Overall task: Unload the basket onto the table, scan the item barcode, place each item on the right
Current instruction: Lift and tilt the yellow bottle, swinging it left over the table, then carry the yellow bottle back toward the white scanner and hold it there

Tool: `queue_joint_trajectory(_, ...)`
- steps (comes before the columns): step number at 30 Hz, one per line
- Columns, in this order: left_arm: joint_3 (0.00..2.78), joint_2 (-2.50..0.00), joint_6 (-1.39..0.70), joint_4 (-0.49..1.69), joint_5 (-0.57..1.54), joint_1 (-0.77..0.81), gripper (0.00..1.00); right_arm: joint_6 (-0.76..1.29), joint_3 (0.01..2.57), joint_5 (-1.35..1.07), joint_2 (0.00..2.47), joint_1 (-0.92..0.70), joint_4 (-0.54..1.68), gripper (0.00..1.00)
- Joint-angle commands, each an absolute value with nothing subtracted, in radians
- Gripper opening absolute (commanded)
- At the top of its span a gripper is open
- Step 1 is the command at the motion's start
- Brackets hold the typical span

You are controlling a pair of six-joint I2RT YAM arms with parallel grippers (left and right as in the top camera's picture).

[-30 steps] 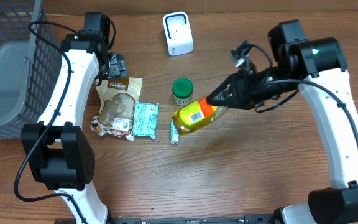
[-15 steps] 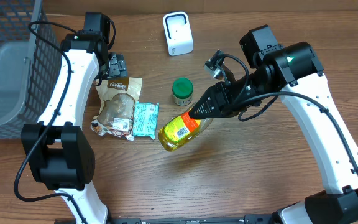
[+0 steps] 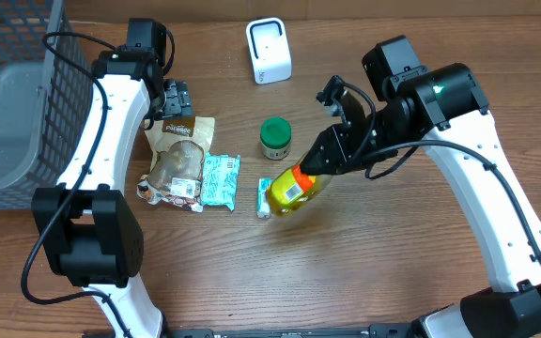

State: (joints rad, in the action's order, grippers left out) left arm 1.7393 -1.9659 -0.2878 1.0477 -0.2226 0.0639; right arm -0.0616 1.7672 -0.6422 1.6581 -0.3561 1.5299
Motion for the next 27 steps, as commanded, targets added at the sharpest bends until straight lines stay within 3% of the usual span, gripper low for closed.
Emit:
queue_joint_trajectory(1,1.751,-1.962,-0.288,1.046,-0.243,0.068,1.00,0.055,1.779,-0.460,1.649,-0.358,1.494,0.05)
queue_joint_trajectory(10,1.751,-1.962,-0.288,1.046,-0.243,0.068,1.00,0.130,1.819,-0.410,1.649,-0.358,1.388,0.03)
queue_joint_trajectory(16,1.751,-1.962,-0.288,1.046,-0.243,0.068,1.00,0.233,2.034,-0.381,1.650,-0.358,1.388,0.03)
queue_joint_trajectory(27,1.751,-1.962,-0.288,1.046,-0.243,0.068,1.00,0.169,2.193,-0.154,1.663,-0.374,1.410,0.03)
